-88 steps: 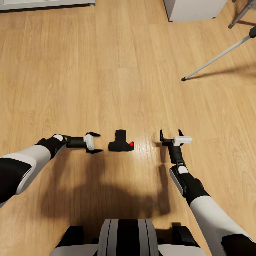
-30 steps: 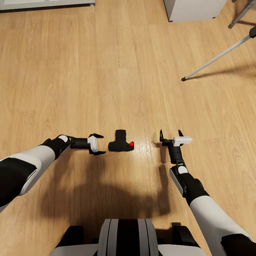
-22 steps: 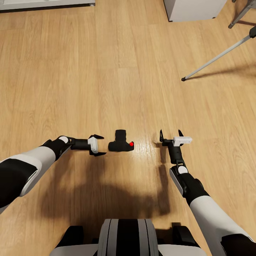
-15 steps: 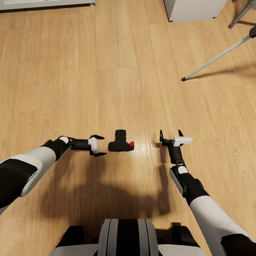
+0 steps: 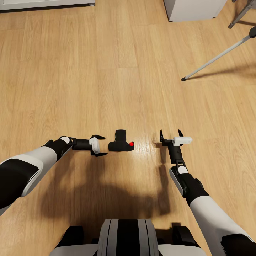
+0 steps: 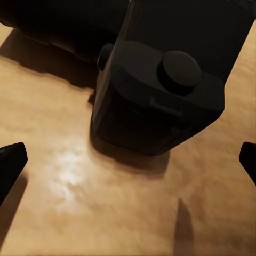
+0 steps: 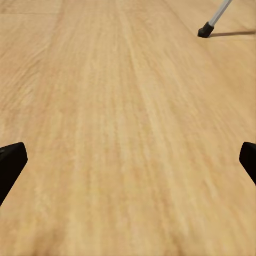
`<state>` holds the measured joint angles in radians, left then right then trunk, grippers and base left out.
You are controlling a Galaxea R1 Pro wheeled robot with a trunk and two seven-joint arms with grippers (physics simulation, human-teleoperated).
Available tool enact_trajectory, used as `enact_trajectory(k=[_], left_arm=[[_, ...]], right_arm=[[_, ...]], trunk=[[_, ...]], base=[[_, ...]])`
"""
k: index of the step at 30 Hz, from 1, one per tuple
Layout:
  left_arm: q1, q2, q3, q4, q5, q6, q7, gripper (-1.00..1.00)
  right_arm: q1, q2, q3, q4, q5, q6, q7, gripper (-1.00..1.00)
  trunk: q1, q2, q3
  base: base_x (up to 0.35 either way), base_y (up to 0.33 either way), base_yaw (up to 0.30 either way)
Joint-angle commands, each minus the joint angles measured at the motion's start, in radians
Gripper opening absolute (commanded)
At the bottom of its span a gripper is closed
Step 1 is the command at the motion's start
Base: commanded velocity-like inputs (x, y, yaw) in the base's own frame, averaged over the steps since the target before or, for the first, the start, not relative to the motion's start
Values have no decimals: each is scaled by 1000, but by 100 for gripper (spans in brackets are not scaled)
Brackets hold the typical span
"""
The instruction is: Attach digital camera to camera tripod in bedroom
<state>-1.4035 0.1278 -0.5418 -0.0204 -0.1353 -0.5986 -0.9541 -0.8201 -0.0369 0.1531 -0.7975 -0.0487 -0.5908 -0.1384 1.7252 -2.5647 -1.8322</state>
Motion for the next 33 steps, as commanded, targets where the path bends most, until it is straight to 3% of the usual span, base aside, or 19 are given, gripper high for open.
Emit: enact_trajectory(k=[1, 33], left_arm=[[0, 0, 8, -1, -10, -3, -2, 100], [0, -25, 9, -1, -9, -1, 40, 100]], right_arm=[[-1, -1, 6, 0, -5, -3, -7, 100], [-1, -1, 6, 0, -5, -3, -7, 100]], trunk=[[0, 0, 0], [0, 0, 0]], base=[[0, 0, 0], [0, 0, 0]])
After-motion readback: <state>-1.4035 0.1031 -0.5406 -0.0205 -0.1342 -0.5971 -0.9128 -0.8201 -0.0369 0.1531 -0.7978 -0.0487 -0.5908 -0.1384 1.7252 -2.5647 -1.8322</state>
